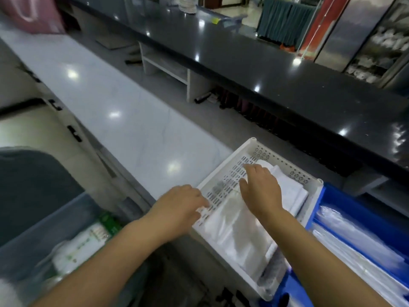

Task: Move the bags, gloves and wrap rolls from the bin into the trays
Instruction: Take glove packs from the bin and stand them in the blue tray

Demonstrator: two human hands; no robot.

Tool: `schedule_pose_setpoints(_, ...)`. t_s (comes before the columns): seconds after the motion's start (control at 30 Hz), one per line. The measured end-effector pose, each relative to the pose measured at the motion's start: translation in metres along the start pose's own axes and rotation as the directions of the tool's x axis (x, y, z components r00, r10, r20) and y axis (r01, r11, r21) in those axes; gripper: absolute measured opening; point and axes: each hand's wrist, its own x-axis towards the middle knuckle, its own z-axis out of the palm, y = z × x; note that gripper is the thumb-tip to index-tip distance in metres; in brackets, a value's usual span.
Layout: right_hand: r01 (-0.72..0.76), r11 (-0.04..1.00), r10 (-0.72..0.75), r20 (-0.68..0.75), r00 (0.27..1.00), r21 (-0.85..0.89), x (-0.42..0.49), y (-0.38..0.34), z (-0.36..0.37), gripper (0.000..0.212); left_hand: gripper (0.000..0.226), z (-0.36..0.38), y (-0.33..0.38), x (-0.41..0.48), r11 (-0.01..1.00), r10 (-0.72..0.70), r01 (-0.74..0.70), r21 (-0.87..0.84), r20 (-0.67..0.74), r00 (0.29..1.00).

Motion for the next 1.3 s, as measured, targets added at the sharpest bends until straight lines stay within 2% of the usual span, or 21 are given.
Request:
schedule_pose_setpoints(0.13,0.209,0.976,-0.205,-0.074,0.976,0.057,0.004,-0.085,-0.016,0.026,0.029,-0.035,-0.054,-0.045,0.991,-0.114,0.124,0.042,-0.192,0.975)
schedule_pose_setpoints(0.27,0.414,0.908,-0.416,0.024,0.909,0.058,-0.001,-0.178,-0.004,0.024,0.017,-0.053,-0.112,-0.113,0.962,-0.270,0.241,-0.127,-0.329,0.905)
schedule_pose_setpoints(0.37,0.503,0.864,-0.502,0.154,0.851,0.031,-0.010,-0.249,0.018,0.021,0.014,-0.056,-0.162,-0.169,0.924,-0.382,0.353,-0.147,-0.343,0.858)
schedule_pose_setpoints(0.47,0.587,0.808,-0.583,0.219,0.782,0.056,-0.022,-0.315,0.045,0.015,0.011,-0.052,-0.213,-0.223,0.852,-0.522,0.469,-0.234,-0.314,0.793)
schedule_pose_setpoints(0.6,0.648,0.760,-0.629,0.306,0.715,0.050,-0.043,-0.378,0.082,0.032,0.014,-0.036,-0.270,-0.286,0.769,-0.636,0.570,-0.290,-0.255,0.728)
schedule_pose_setpoints(0.67,0.650,0.758,-0.622,0.361,0.695,0.055,-0.051,-0.394,0.109,0.031,0.015,-0.025,-0.292,-0.312,0.739,-0.671,0.613,-0.279,-0.225,0.707)
schedule_pose_setpoints(0.77,0.612,0.786,-0.569,0.487,0.663,0.087,-0.065,-0.404,0.153,0.011,0.014,-0.008,-0.314,-0.342,0.689,-0.722,0.672,-0.271,-0.184,0.667)
schedule_pose_setpoints(0.9,0.327,0.922,-0.378,0.668,0.641,0.208,-0.077,-0.403,0.206,0.022,0.014,0.023,-0.334,-0.366,0.651,-0.756,0.720,-0.241,-0.121,0.643)
schedule_pose_setpoints(1.1,0.098,0.977,-0.212,0.828,0.519,0.189,-0.062,-0.401,0.290,0.021,0.013,0.071,-0.343,-0.375,0.588,-0.802,0.786,-0.192,-0.012,0.597)
schedule_pose_setpoints(1.2,0.085,0.990,-0.143,0.856,0.496,0.116,-0.052,-0.401,0.333,0.021,0.012,0.097,-0.354,-0.371,0.535,-0.835,0.827,-0.171,0.039,0.548)
schedule_pose_setpoints(1.3,0.139,0.987,-0.141,0.830,0.540,0.076,-0.044,-0.403,0.371,0.023,0.016,0.122,-0.366,-0.361,0.488,-0.857,0.858,-0.162,0.096,0.506)
